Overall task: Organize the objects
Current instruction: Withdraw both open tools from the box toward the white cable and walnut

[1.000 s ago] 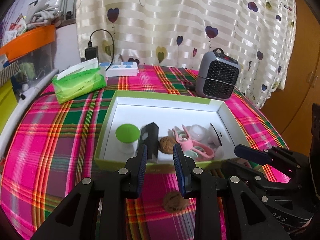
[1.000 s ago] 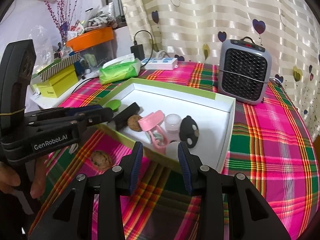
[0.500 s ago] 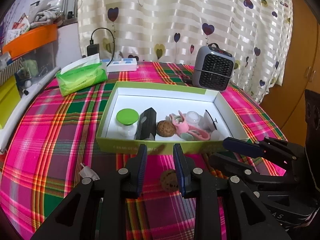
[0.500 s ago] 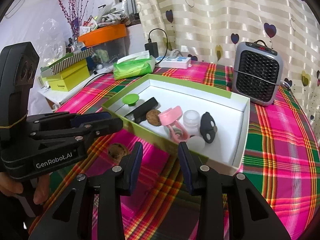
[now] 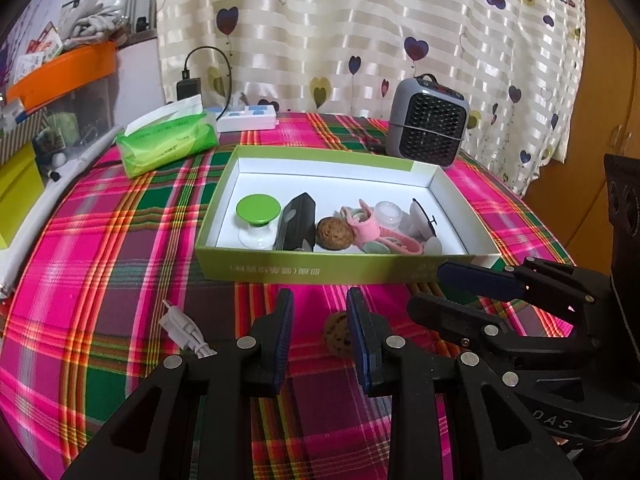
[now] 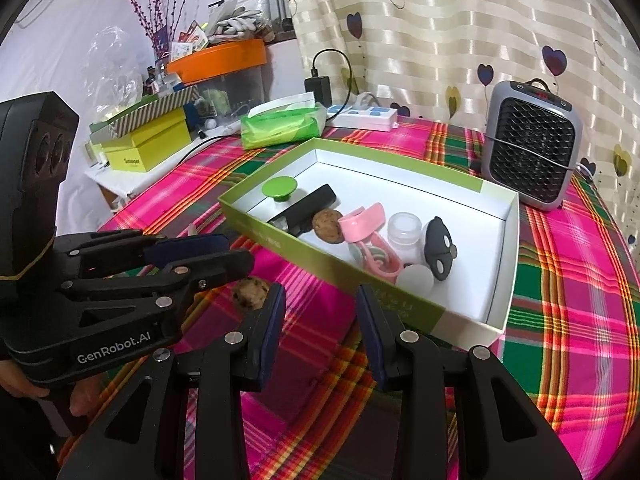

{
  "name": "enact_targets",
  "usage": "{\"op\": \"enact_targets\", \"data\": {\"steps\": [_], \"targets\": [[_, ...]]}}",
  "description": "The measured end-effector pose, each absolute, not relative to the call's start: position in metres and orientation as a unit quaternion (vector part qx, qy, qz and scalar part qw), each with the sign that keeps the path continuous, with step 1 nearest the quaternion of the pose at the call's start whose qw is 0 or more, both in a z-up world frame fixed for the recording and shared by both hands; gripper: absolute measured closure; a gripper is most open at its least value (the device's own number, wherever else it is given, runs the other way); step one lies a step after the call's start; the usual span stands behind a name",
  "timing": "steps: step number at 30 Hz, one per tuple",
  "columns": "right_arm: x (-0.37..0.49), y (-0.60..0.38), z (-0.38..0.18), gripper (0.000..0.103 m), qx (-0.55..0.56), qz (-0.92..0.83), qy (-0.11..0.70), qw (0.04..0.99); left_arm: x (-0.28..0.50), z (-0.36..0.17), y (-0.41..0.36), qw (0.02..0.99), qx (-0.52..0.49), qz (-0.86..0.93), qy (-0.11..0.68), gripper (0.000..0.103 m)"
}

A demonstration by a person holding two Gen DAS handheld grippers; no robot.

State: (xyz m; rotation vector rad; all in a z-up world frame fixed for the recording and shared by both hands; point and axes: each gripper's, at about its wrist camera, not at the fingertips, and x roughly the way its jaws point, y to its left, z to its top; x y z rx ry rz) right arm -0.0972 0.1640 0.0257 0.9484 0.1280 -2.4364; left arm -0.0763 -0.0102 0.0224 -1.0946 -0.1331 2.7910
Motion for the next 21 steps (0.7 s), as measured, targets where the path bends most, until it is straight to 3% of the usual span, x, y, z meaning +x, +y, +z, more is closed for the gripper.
{"op": "enact_targets", "data": {"steps": [21], "targets": [[-0.097,0.1584,0.0252,0.065,0.356,-0.892,0.049,0.275,-0.0722,0.019,-0.0092,0.077,-0.365,0.927,-0.044,0.078]]}}
